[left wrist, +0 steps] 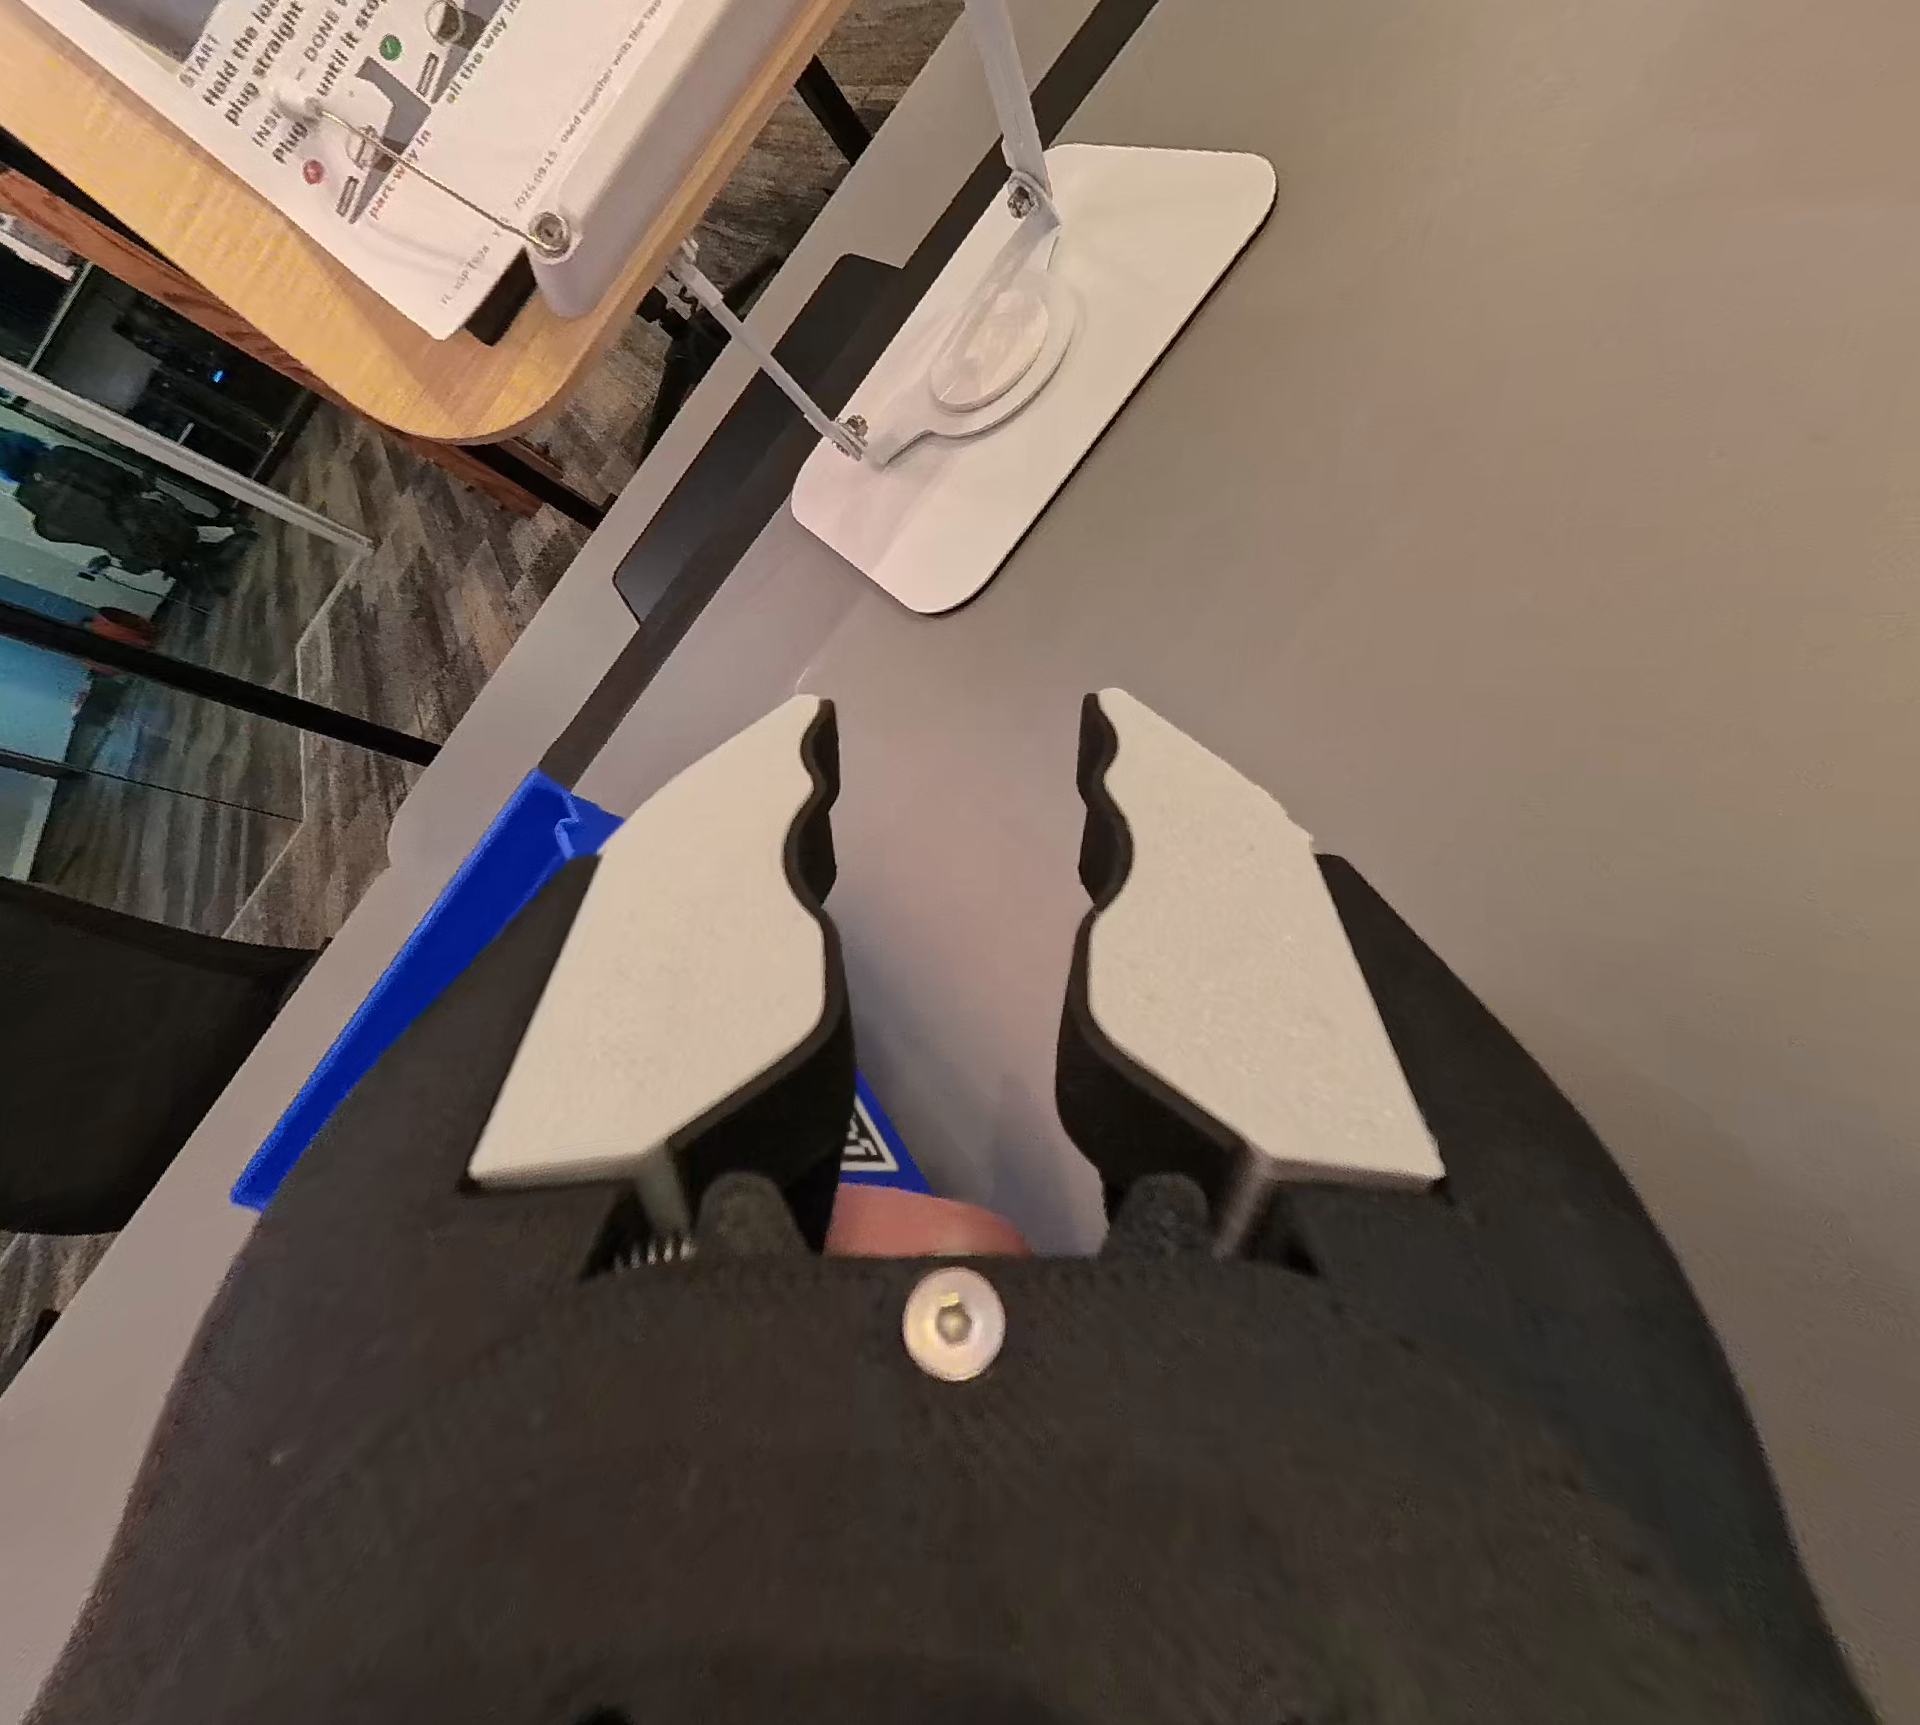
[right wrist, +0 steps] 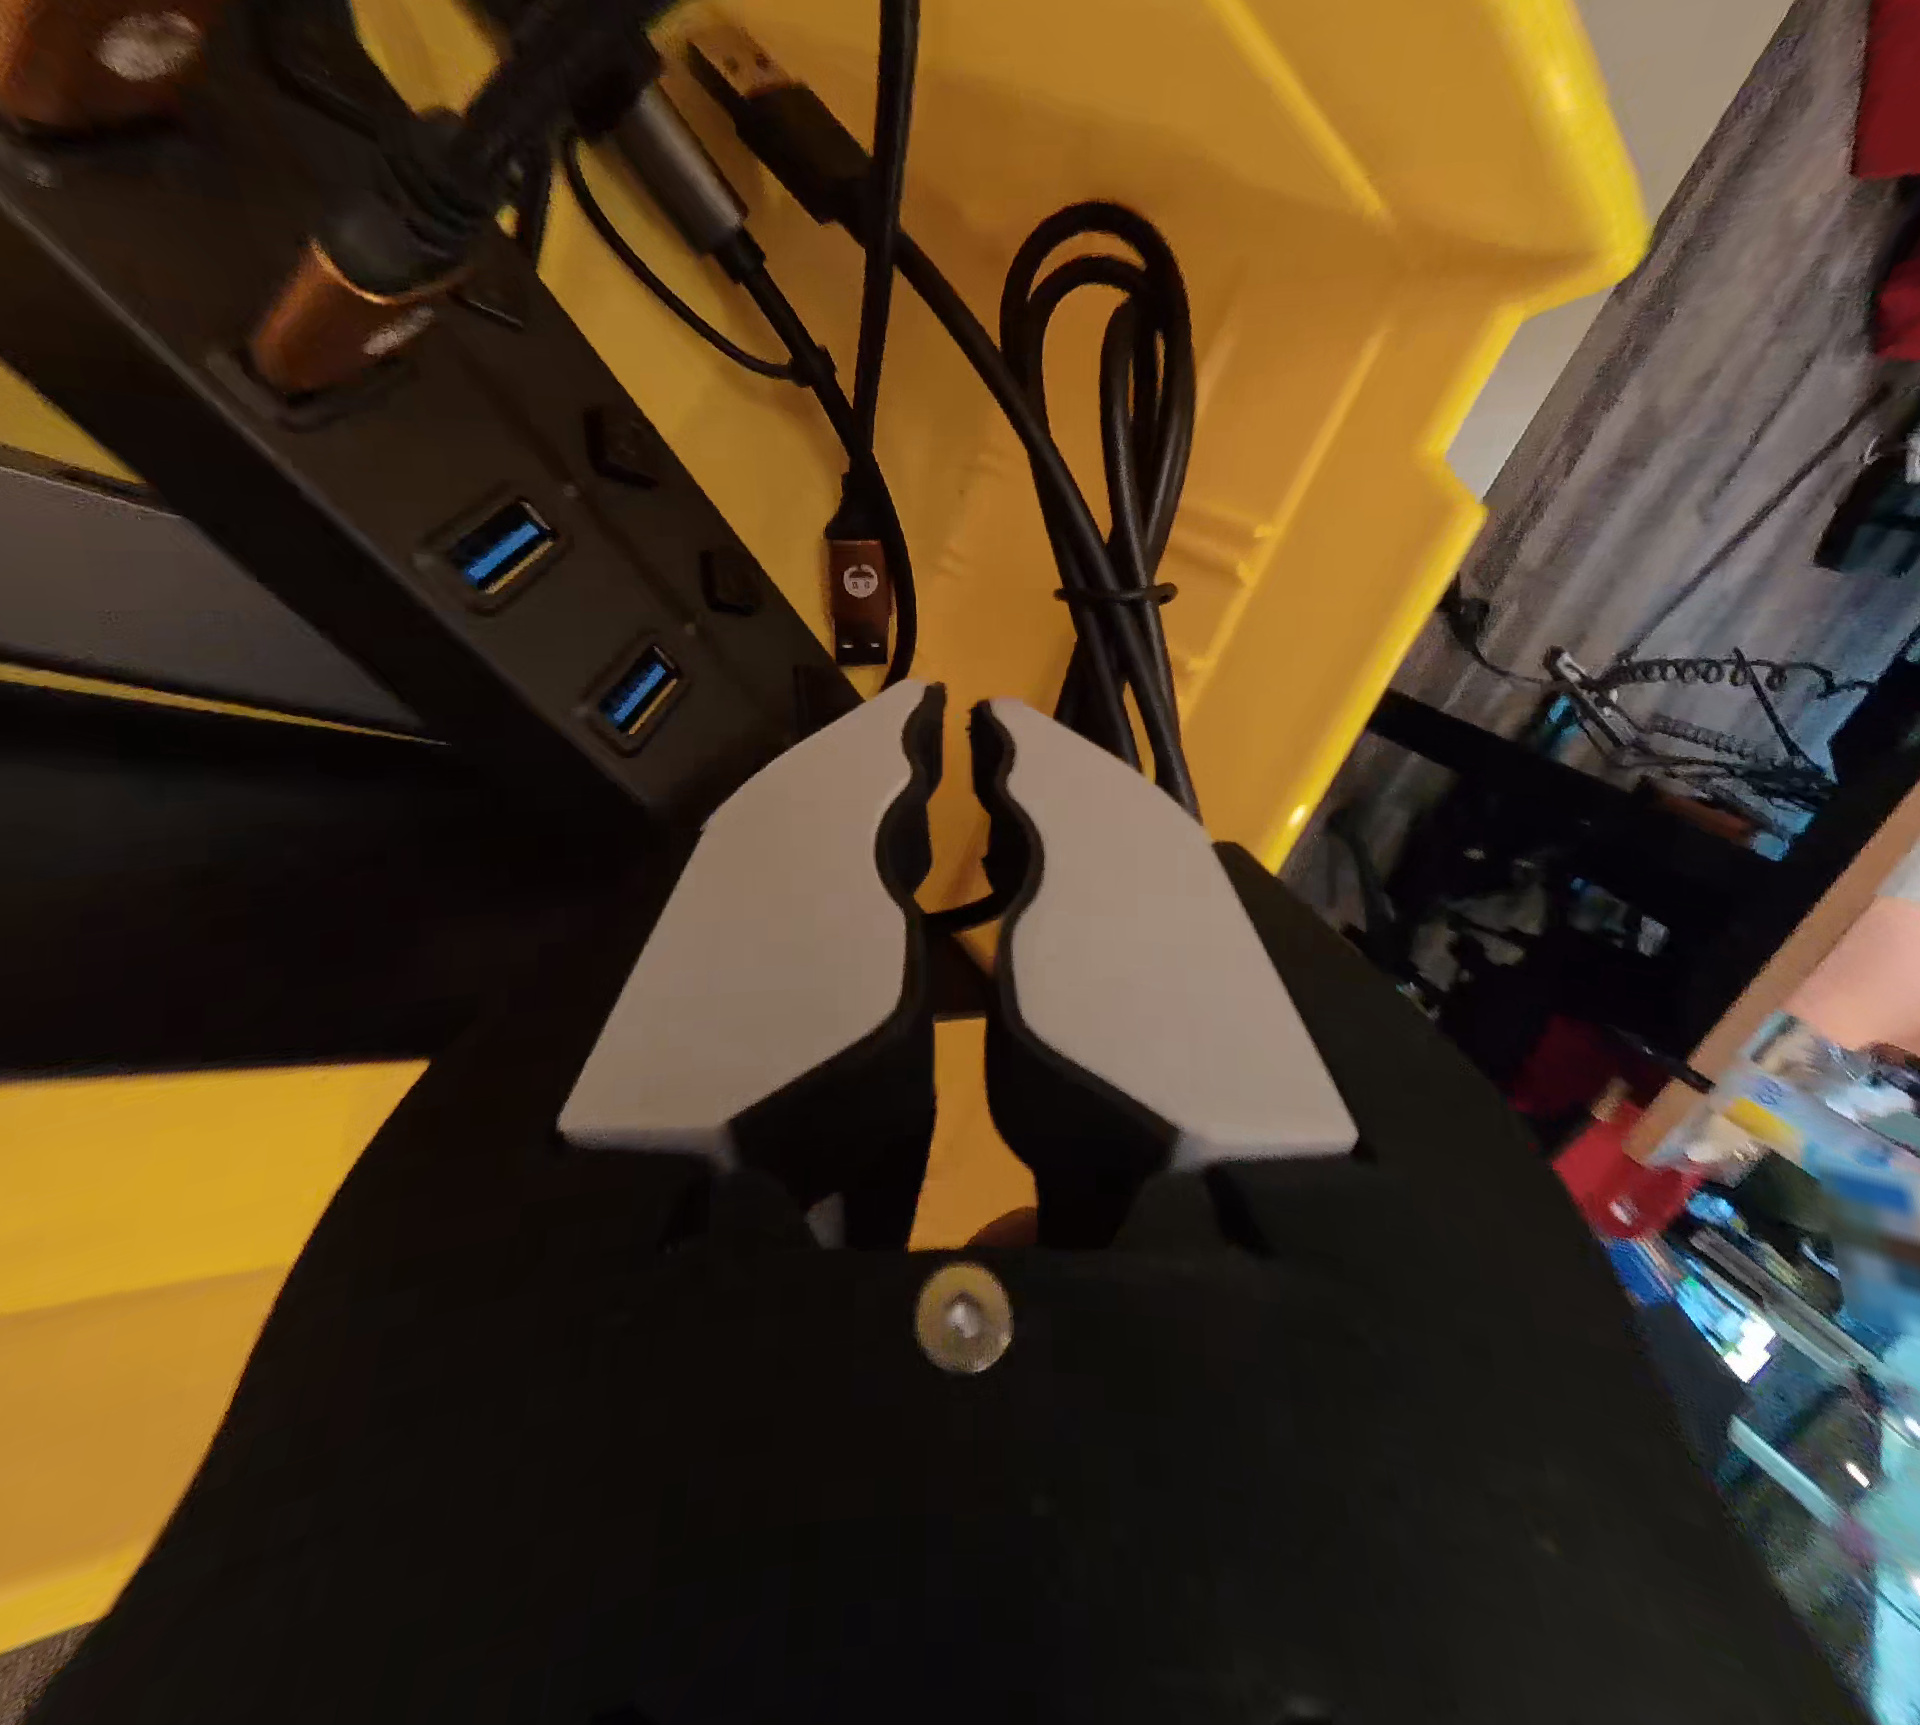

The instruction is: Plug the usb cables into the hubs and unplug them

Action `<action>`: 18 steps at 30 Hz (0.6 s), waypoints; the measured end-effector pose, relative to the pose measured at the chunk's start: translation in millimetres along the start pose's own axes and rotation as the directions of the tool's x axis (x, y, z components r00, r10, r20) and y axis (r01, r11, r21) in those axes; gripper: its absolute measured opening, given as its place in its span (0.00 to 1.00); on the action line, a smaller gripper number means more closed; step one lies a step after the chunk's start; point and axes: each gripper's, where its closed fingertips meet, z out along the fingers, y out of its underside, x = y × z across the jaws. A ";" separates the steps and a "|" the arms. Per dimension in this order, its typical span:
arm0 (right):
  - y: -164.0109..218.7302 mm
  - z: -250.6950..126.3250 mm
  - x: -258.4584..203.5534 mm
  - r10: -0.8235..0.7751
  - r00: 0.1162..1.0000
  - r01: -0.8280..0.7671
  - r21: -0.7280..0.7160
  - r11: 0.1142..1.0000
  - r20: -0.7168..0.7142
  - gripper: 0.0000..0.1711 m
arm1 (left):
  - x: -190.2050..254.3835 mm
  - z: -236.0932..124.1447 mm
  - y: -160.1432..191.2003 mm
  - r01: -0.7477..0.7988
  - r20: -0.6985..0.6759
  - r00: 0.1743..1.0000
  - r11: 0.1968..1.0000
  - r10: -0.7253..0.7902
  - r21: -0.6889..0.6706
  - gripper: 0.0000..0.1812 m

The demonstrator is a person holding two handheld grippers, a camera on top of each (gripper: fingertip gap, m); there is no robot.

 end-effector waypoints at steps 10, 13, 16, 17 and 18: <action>38.1 -55.7 34.3 0.245 0.966 -0.257 0.273 0.927 0.077 0.33 | -82.8 -47.4 11.9 0.089 0.150 0.985 0.995 -0.080 -0.054 0.35; 75.9 -33.8 25.2 0.266 0.947 -0.298 0.189 0.936 0.179 0.33 | -129.6 -71.6 53.0 0.200 0.219 0.961 0.969 -0.166 -0.142 0.42; 97.2 -17.3 0.4 0.231 0.926 -0.281 0.135 0.950 0.299 0.31 | -172.0 -96.7 113.2 0.362 0.295 0.909 0.910 -0.296 -0.203 0.46; 98.3 -15.6 -10.6 0.210 0.911 -0.273 0.139 0.952 0.354 0.24 | -178.8 -102.9 138.1 0.408 0.302 0.894 0.879 -0.330 -0.247 0.46; 100.5 -13.1 -18.8 0.196 0.902 -0.262 0.127 0.957 0.385 0.20 | -182.5 -108.2 162.8 0.450 0.307 0.880 0.846 -0.364 -0.286 0.46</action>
